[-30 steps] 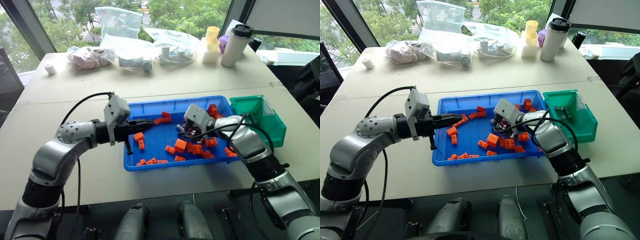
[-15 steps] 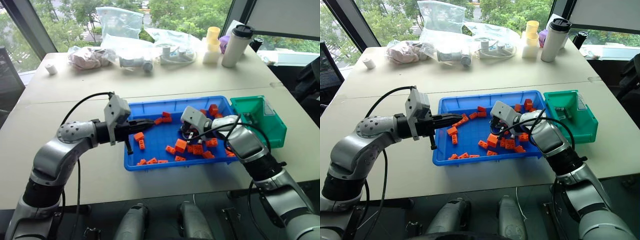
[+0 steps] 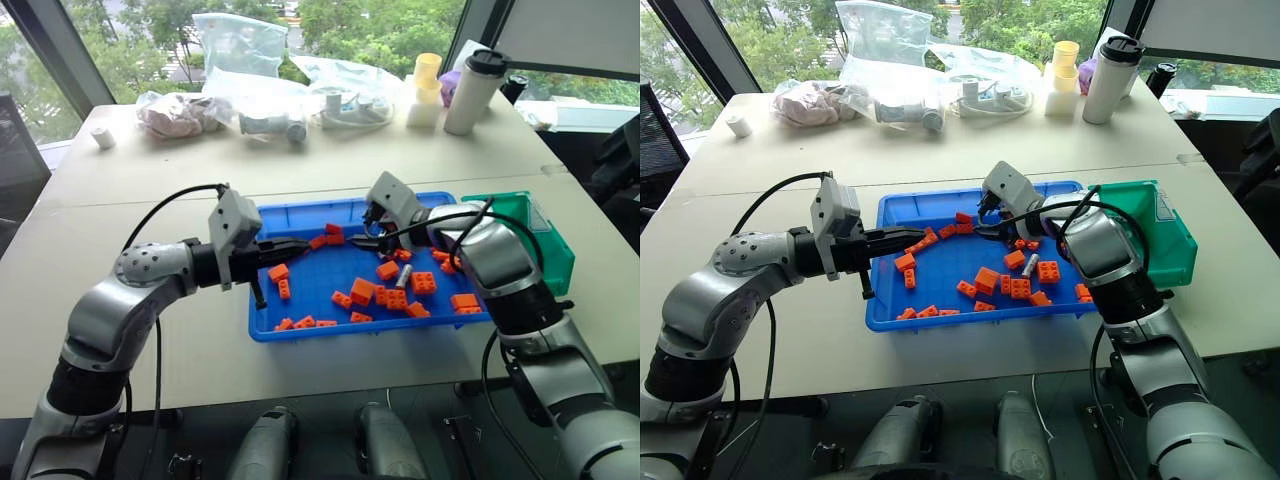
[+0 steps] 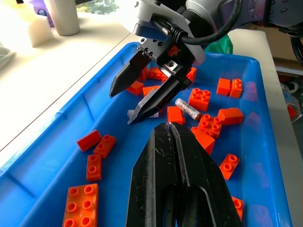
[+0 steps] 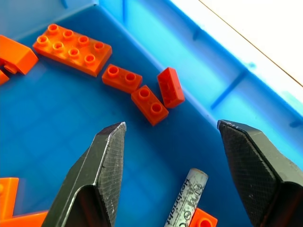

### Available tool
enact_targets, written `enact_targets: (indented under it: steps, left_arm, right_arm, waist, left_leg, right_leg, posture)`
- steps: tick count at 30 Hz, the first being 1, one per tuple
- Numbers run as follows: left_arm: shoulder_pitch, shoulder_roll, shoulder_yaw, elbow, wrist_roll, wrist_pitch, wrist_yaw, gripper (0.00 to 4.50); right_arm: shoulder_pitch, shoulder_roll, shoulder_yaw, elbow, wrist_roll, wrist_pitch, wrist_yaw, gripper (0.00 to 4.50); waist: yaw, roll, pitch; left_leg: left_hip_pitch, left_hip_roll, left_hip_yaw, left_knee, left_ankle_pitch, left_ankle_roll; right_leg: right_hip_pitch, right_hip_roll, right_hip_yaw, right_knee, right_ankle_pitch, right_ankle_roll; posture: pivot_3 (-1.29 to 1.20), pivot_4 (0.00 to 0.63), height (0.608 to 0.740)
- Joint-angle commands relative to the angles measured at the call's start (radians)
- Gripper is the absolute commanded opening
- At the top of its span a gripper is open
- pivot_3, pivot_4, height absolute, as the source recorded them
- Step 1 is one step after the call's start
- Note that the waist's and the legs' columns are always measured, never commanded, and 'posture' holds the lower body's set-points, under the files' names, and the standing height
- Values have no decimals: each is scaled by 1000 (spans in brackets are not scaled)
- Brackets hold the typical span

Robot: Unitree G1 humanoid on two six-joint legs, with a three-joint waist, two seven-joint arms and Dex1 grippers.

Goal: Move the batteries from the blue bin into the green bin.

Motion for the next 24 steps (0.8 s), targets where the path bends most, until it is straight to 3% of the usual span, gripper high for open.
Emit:
enact_targets:
  steps: [1,14,18,21,24]
  left_arm:
    - [-12,-4,4,-11,9,-20,6,0]
    - [-2,-12,7,-17,25,-24,6,0]
    - [-3,-11,9,-13,29,-26,3,0]
    - [-3,-10,12,-12,30,-26,-1,0]
    - [0,-9,12,-14,32,-28,-4,0]
  right_arm:
    - [-20,13,-5,17,5,30,-13,3318]
    - [-23,24,7,93,2,91,-26,3318]
    - [-21,31,5,93,8,97,-28,1709]
    - [-21,36,-1,76,11,91,-31,104]
    - [-21,38,-10,50,10,71,-38,44]
  waist:
    - [0,0,0]
    - [-1,0,0]
    - [-1,0,0]
    - [-1,0,0]
    - [-1,0,0]
  left_leg:
    - [0,0,0,0,0,0]
    - [0,0,0,0,0,0]
    - [0,0,0,0,0,0]
    - [0,0,0,0,0,0]
    - [0,0,0,0,0,0]
  right_leg:
    - [0,0,0,0,0,0]
    - [0,0,0,0,0,0]
    - [0,0,0,0,0,0]
    - [0,0,0,0,0,0]
    - [0,0,0,0,0,0]
  posture:
    - [0,150,740]
    - [0,150,740]
    - [0,150,740]
    - [0,150,740]
    - [0,150,740]
